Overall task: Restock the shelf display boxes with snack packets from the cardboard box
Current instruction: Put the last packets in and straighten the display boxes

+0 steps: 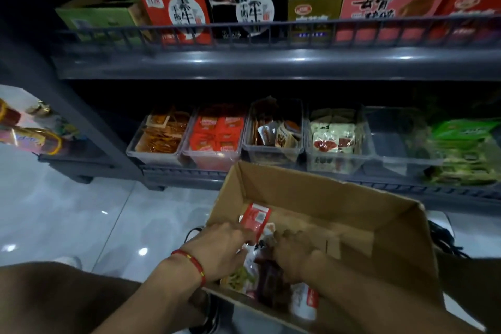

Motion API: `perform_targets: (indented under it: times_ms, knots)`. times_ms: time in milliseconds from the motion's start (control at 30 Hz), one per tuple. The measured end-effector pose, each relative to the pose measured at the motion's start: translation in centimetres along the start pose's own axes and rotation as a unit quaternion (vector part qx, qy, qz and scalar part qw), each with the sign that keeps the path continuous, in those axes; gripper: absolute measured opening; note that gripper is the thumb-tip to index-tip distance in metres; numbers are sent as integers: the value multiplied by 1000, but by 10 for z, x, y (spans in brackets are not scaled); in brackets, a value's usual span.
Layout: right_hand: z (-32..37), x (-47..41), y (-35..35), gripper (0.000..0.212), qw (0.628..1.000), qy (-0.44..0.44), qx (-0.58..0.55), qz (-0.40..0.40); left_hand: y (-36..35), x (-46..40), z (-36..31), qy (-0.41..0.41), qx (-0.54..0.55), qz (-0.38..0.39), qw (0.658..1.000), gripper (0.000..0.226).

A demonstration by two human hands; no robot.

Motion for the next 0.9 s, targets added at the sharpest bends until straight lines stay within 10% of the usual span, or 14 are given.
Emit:
perform_targets:
  times_ms: [667,900]
  knots:
    - [-108,55,26,22,859,-34,-493,137,4,-21,-21,-3,146,-34,989,74]
    - [-141,94,45,24,749,-35,-661,31,9,-32,-19,51,354,-95,929,16]
Point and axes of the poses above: each hand's wrist, its own x-axis away from the middle knuckle, its own y-axis out of the back of the hand, z = x × y, the point moved 6 cm from there along -x, towards the middle knuckle, and after that the axes turned 13 degrees about -y, right-handed, at the moved point
